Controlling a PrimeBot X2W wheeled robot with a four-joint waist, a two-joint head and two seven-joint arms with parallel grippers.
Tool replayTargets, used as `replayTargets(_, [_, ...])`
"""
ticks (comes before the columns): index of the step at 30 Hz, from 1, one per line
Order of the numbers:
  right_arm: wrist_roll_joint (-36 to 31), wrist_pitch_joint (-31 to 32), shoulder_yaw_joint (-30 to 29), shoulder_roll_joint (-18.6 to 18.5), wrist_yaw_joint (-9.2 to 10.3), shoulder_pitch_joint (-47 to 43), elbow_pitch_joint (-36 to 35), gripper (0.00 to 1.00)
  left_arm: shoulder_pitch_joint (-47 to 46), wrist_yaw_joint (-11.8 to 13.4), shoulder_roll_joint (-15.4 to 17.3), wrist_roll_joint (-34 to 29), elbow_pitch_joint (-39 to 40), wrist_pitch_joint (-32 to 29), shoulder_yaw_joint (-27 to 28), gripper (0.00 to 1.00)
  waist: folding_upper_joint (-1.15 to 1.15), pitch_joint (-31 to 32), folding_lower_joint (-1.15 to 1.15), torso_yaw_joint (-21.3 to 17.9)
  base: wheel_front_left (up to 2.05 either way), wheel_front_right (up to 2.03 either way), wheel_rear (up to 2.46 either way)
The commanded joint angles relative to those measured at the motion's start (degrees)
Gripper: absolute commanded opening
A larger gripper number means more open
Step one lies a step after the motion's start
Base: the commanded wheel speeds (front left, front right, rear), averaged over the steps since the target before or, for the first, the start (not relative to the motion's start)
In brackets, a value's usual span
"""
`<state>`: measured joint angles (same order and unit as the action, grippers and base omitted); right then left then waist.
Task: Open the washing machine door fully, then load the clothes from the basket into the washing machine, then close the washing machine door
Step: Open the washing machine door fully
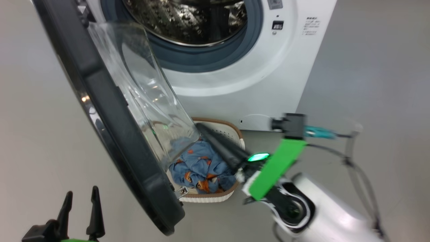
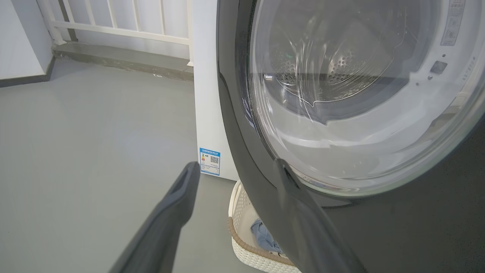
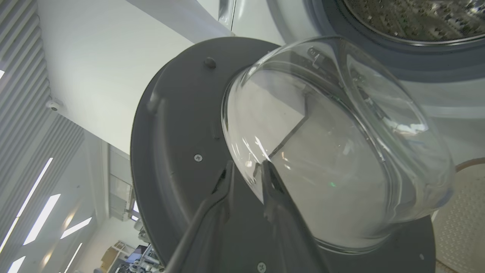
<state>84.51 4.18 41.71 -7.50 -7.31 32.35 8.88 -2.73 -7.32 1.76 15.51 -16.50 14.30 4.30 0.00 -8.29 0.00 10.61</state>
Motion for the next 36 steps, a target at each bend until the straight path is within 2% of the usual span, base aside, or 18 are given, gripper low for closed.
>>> replayTargets(1, [-3.94, -4.49, 0.38, -0.82, -0.18, -1.17, -1.20, 1.00, 0.08, -0.17, 1.12, -0.80, 0.96, 0.70, 2.39, 1.00, 0.00, 1.59, 0.00, -1.03, 0.00, 0.00, 0.00])
replayTargets(4, [-13.43, -16.12, 2.87, -5.44, -0.18, -1.36, 2.11, 1.00, 1.05, -0.17, 1.12, -1.06, 0.94, 0.70, 3.12, 1.00, 0.00, 3.15, 0.00, -1.94, 0.00, 0.00, 0.00])
replayTargets(7, [-21.72, -19.04, 1.23, -8.64, -0.18, -2.47, 6.29, 1.00, 2.01, -0.17, 1.12, -1.13, 0.95, 0.70, 3.68, 1.00, 0.00, 4.44, 0.00, -2.78, 0.00, 0.00, 0.00])
replayTargets(14, [-43.87, -19.16, -19.26, -7.97, -0.18, -14.13, 4.87, 1.00, 4.10, -0.17, 1.12, -1.08, 1.24, 0.70, 4.54, 1.00, 0.00, 6.97, 0.00, -4.59, 0.00, 0.00, 0.00])
replayTargets(15, [-49.82, -19.16, -25.16, -7.33, -0.18, -17.44, 3.32, 1.00, 4.61, -0.17, 1.12, -1.10, 1.33, 0.70, 4.68, 1.00, 0.00, 7.32, 0.00, -4.93, 0.00, 0.00, 0.00])
replayTargets(17, [-55.25, -19.17, -31.22, -5.89, -0.18, -20.63, 1.38, 1.00, 4.93, -0.17, 1.12, -1.07, 1.24, 0.70, 5.12, 1.00, 0.00, 7.54, 0.00, -5.26, 0.00, 0.00, 0.00])
replayTargets(18, [-57.28, -19.17, -33.93, -4.87, -0.18, -22.10, 0.31, 1.00, 5.10, -0.17, 1.11, -1.04, 1.23, 0.70, 5.44, 1.00, 0.00, 7.62, 0.00, -5.52, 0.00, 0.00, 0.00])
replayTargets(19, [-57.28, -19.17, -33.93, -4.87, -0.18, -22.10, 0.31, 1.00, 5.10, -0.17, 1.11, -1.04, 1.23, 0.70, 5.44, 1.00, 0.00, 7.62, 0.00, -5.52, 0.00, 0.00, 0.00])
replayTargets(24, [-65.83, -19.17, -41.76, -1.60, -0.18, -28.30, -2.71, 1.00, 5.42, -0.17, 1.11, -0.97, 1.19, 0.70, 6.18, 1.00, 0.00, 7.77, 0.00, -6.16, 0.00, 0.00, 0.00])
replayTargets(30, [-72.21, -19.17, -44.01, -0.48, -0.18, -31.80, -3.58, 1.00, 5.98, -0.17, 1.11, -0.89, 1.22, 0.70, 6.82, 1.00, 0.00, 8.34, 0.00, -7.44, 0.00, 0.00, 0.00])
replayTargets(36, [-74.99, -19.17, -46.39, 1.10, -0.18, -33.47, -4.17, 1.00, 6.40, -0.17, 1.11, -0.92, 1.28, 0.70, 7.04, 1.00, 0.00, 9.03, 0.00, -8.28, 0.00, 0.00, 0.00])
